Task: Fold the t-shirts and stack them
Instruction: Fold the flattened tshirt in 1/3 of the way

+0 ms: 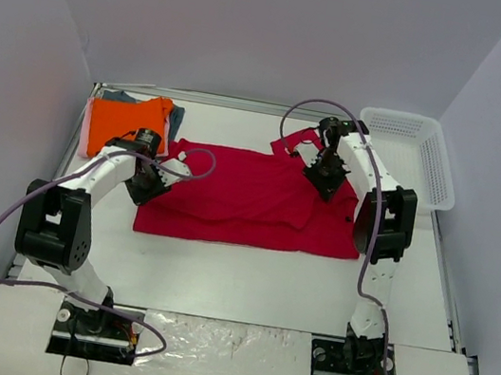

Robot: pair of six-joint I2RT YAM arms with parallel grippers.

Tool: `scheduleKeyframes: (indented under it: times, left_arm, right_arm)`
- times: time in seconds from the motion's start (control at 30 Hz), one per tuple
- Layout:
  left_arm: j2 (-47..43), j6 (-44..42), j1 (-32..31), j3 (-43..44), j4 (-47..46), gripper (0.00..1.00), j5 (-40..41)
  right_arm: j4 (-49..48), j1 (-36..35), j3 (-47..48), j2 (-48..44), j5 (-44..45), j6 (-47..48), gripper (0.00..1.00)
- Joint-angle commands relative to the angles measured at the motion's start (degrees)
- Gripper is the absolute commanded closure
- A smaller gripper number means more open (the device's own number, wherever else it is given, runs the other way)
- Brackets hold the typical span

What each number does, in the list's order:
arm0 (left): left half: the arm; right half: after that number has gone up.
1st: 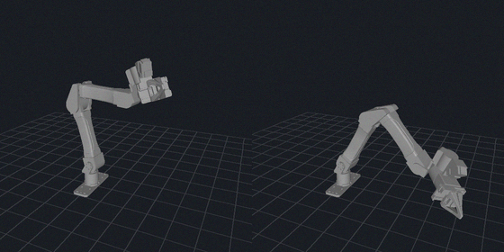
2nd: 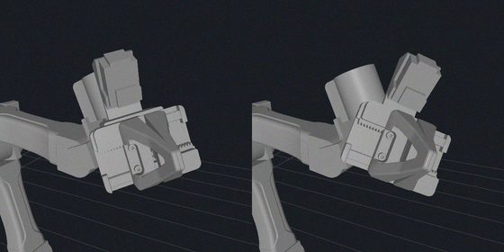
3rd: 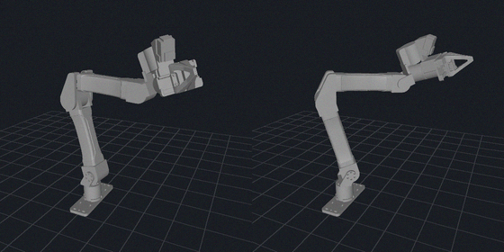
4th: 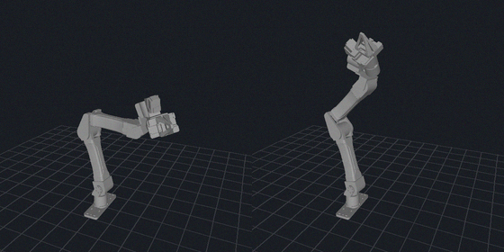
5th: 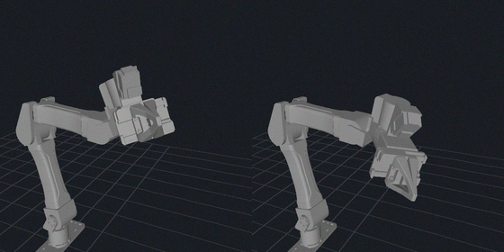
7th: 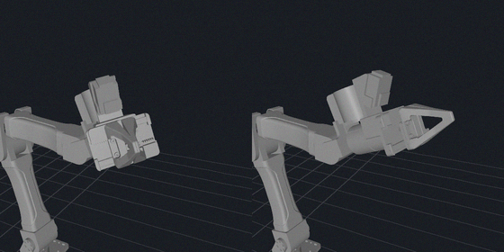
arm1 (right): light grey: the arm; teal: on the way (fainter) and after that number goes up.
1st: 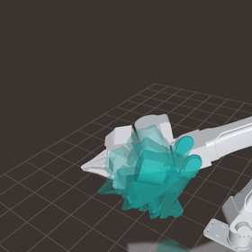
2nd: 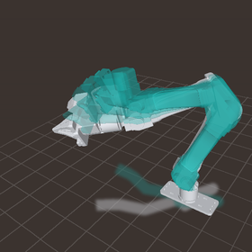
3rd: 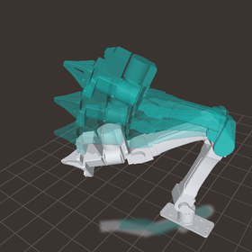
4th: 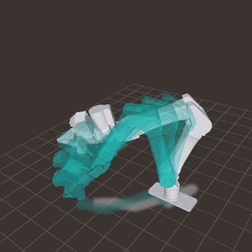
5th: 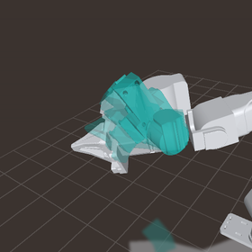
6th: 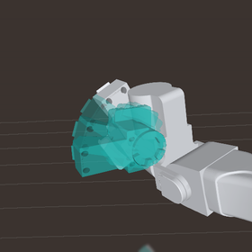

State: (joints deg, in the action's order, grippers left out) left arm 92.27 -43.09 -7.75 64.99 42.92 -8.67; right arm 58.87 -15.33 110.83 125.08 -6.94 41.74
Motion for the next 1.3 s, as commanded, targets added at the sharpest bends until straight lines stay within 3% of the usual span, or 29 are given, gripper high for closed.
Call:
scheduleKeyframes:
  times: [0.0,0.13,0.23,0.47,0.57,0.7,0.73,0.8,1.27]
  left_arm:
    - [0.2,0.3,0.5,2.7,-0.6,0.71,0.5]
    - [-0.5,1.1,0.5,2.7,-1.4,0.67,1.2]
    - [-2.5,1.7,0.5,1.9,-2.2,0.65,2.2]
    - [-9.1,2.3,1.7,-0.2,-2.7,0.63,3.3]
    - [-10.8,2.7,2.5,-0.8,-2.5,0.63,3.0]
    - [-12.1,3.8,3.7,-0.9,-2.2,0.62,1.6]
    - [-12.4,4.6,4.0,-1.0,-2.1,0.62,0.9]
    - [-13.1,5.6,4.7,-1.1,-2.5,0.62,-0.9]
    - [-16.4,10.9,6.0,-2.6,-5.1,0.62,-2.1]
  right_arm:
    - [1.1,0.4,2.2,2.6,-0.4,-0.8,0.76]
    - [0.1,0.5,4.0,4.6,-0.2,-1.8,0.6]
    - [-0.4,0.7,6.0,5.7,0.3,-3.0,0.54]
    - [-1.0,0.7,1.9,0.9,-0.8,-3.2,0.53]
    - [-1.0,0.4,-3.7,-3.2,-1.5,-2.6,0.56]
    - [-1.5,-0.3,-11.3,-9.4,-2.5,-1.7,0.78]
    - [-1.8,-0.5,-12.7,-10.4,-2.9,-1.7,0.91]
    - [-1.9,-0.6,-15.7,-12.1,-3.8,-1.4,1.0]
    - [-2.7,-5.1,-20.2,-9.9,-6.9,-0.7,1.0]
